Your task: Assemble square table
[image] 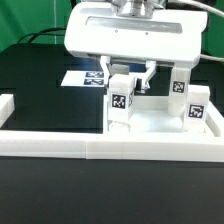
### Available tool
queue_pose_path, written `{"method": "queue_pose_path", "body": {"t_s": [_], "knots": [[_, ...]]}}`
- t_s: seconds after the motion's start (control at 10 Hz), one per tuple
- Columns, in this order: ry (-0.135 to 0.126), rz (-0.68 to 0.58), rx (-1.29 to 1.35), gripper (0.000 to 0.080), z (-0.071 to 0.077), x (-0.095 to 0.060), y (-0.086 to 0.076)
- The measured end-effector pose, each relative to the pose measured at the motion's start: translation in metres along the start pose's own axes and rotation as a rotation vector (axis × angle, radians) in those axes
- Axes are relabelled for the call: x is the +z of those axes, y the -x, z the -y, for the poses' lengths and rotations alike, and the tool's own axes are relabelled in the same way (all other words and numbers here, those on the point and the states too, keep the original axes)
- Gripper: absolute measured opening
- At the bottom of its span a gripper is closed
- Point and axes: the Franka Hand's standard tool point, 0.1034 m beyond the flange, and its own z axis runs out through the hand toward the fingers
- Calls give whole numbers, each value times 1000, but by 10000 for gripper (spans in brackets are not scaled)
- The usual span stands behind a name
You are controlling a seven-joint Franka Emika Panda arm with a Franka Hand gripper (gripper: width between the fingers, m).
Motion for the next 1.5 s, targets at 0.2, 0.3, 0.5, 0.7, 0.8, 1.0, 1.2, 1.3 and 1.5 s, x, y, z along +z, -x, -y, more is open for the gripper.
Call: {"method": "queue_pose_path", "body": {"t_s": [0.2,0.3,0.5,0.7,0.8,1.0,1.2,1.3,1.5], "knots": [[0,0,0,593,0,0,0],[0,0,0,593,0,0,0],[0,0,0,647,0,0,0],[0,0,0,649,0,0,0],[0,0,0,649,0,0,0],[0,8,2,649,0,0,0],[-19,78,36,649,1,-9,-14],[-29,111,51,649,1,-12,-21],[-37,170,67,649,2,-10,-30]]}}
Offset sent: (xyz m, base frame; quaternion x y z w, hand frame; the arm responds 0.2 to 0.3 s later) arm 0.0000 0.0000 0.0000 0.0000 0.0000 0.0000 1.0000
